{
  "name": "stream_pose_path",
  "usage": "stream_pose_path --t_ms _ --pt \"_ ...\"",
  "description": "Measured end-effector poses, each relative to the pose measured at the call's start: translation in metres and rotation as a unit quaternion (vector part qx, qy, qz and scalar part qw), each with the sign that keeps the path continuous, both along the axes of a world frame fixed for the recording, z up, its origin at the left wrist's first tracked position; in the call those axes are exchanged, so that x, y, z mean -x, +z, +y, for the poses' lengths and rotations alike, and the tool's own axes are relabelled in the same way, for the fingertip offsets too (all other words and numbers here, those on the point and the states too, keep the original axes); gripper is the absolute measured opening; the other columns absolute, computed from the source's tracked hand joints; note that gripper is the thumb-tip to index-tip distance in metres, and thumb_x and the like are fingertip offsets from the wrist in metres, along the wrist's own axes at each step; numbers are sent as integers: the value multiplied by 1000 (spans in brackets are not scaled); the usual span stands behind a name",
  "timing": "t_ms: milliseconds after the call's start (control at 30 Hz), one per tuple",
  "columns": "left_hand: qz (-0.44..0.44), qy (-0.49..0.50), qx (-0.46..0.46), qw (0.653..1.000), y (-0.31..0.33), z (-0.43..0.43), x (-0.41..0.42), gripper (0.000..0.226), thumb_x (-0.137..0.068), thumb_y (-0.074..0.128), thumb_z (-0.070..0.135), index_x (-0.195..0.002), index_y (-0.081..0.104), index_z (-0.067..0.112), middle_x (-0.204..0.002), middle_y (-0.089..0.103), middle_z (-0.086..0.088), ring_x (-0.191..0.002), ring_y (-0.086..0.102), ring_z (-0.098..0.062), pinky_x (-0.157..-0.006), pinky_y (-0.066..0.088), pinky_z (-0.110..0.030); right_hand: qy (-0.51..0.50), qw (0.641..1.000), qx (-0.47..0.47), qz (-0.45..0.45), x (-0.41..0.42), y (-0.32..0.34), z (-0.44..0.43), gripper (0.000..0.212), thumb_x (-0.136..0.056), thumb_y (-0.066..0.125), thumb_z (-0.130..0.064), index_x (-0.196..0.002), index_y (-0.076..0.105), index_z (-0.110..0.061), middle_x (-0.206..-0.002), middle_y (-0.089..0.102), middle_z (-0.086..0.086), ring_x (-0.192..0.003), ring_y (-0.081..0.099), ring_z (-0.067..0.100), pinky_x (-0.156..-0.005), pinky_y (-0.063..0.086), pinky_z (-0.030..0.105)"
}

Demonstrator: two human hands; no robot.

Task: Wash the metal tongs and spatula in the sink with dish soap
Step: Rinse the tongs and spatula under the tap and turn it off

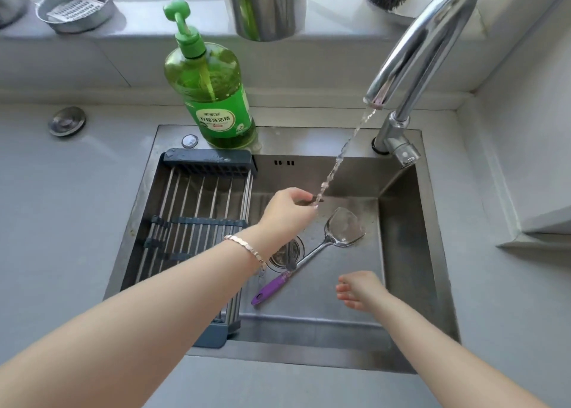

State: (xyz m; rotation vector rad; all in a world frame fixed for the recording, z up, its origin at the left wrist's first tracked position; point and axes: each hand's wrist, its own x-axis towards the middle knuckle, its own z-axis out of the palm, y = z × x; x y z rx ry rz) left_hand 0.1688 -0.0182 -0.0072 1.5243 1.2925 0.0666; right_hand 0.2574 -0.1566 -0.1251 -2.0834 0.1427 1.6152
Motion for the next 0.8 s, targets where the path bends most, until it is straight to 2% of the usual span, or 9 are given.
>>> stream_pose_path --t_ms 100,167,300,400,500,567,633,733,800 --pt "3 8 21 1000 -27 2 13 28 -82 59 7 -108 65 14 -91 64 -1 -62 53 -9 -51 43 -15 22 1000 20 6 9 -41 16 28 -96 42 -8 -68 41 -7 -64 46 8 -27 48 9 -39 38 19" --pt "12 18 26 999 -45 4 21 27 -84 55 4 -107 64 15 -83 62 2 -56 51 -10 -44 39 -11 14 999 27 13 16 -65 31 30 -96 46 -13 -67 41 -7 -61 44 9 -37 47 14 -33 36 15" --pt "13 56 21 998 -75 14 35 26 -87 54 2 -109 65 12 -90 67 -5 -71 58 -13 -52 42 -8 28 999 33 -1 34 -112 63 46 -95 48 -33 -59 43 -6 -54 45 10 -47 42 17 -49 37 24" --pt "10 82 28 996 -87 18 46 25 -87 55 -1 -106 64 12 -86 65 -3 -70 59 -11 -49 42 -5 10 999 35 -5 48 -137 75 47 -91 51 -40 -60 45 -6 -50 44 11 -43 42 20 -44 34 25" --pt "0 97 20 995 -91 18 54 23 -87 51 -3 -95 65 14 -86 64 -1 -73 62 -11 -53 44 -8 4 999 39 -22 56 -156 77 42 -89 57 -35 -58 46 -9 -50 47 8 -42 43 19 -44 31 22" --pt "-16 109 20 994 -89 16 56 27 -89 46 -3 -82 63 17 -84 63 -2 -70 63 -9 -59 48 -14 -30 999 37 -21 56 -152 76 34 -91 54 -26 -64 50 -5 -56 50 8 -46 46 19 -45 35 22" --pt "-25 113 7 993 -82 12 56 28 -90 44 -2 -85 64 18 -83 64 -4 -67 63 -8 -59 48 -17 -58 997 16 -43 52 -134 76 30 -93 47 -21 -80 58 4 -63 51 9 -52 46 20 -52 40 22" --pt "-11 79 -31 996 -64 7 53 31 -92 42 4 -98 63 26 -74 61 -1 -56 57 -11 -40 42 -14 -104 993 -37 -33 35 -92 73 33 -96 38 -18 -67 48 -6 -59 45 4 -35 42 13 -29 26 9" --pt "-14 42 -62 997 -44 2 50 30 -92 44 8 -95 62 32 -64 55 3 -45 47 -7 -39 40 -18 -179 982 -56 13 20 -60 72 34 -97 36 -17 -64 40 -11 -53 43 2 -18 32 5 -25 17 5"
